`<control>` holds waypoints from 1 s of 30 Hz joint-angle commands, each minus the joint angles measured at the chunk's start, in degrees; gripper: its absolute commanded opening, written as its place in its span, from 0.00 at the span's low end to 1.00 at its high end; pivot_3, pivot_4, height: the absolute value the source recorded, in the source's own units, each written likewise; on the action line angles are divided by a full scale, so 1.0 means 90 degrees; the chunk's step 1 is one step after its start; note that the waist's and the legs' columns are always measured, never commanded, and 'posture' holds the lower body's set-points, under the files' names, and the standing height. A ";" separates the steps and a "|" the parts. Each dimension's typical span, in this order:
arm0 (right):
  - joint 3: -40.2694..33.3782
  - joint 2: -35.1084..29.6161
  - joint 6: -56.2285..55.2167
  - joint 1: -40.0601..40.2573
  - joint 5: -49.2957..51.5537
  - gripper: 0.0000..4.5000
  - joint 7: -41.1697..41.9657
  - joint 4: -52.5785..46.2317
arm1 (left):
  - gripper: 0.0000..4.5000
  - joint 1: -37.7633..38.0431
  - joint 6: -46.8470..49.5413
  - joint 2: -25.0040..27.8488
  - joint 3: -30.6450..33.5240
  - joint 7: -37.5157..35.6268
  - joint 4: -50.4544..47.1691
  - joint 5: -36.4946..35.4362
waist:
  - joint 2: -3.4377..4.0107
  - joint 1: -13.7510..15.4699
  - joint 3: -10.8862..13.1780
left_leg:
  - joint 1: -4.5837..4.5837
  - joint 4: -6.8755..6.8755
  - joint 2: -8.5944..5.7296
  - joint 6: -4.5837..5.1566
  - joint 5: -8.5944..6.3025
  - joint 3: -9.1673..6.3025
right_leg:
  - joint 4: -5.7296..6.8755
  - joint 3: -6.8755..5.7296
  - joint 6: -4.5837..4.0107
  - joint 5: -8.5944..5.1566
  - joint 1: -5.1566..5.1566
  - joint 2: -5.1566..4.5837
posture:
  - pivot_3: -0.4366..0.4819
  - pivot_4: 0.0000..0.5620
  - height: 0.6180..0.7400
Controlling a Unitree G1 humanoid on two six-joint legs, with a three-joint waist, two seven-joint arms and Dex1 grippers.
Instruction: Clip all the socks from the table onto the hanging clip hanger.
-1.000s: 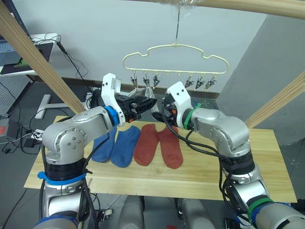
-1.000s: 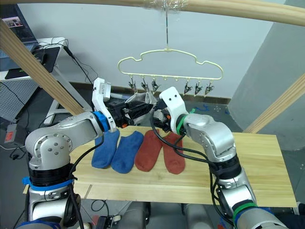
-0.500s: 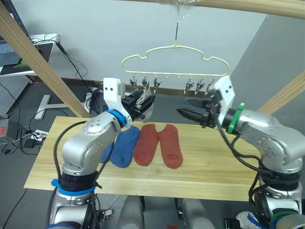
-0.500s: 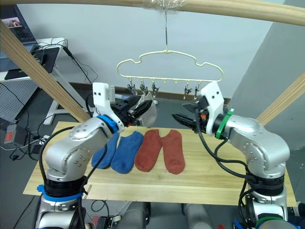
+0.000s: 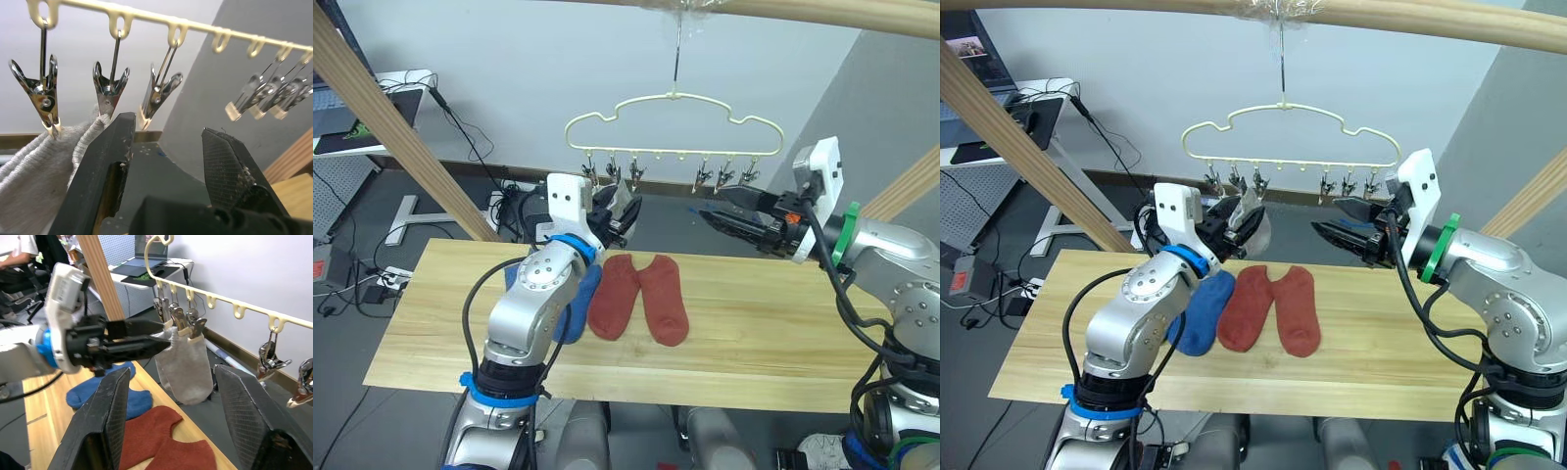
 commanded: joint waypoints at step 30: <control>-0.0202 -0.0797 0.0322 -0.0146 0.1589 0.94 -0.0894 -0.0233 | 0.46 -0.0205 -0.1244 -0.0926 -0.0128 0.0294 0.0757 0.1301 | 0.0001 -0.0019 -0.0003 | 0.0001 0.0007 -0.0001 0.0002 0.0001 -0.0001 | 0.0006 0.0000 0.0002 0.0002 0.0004 0.0000 | 0.38 0.42 1.00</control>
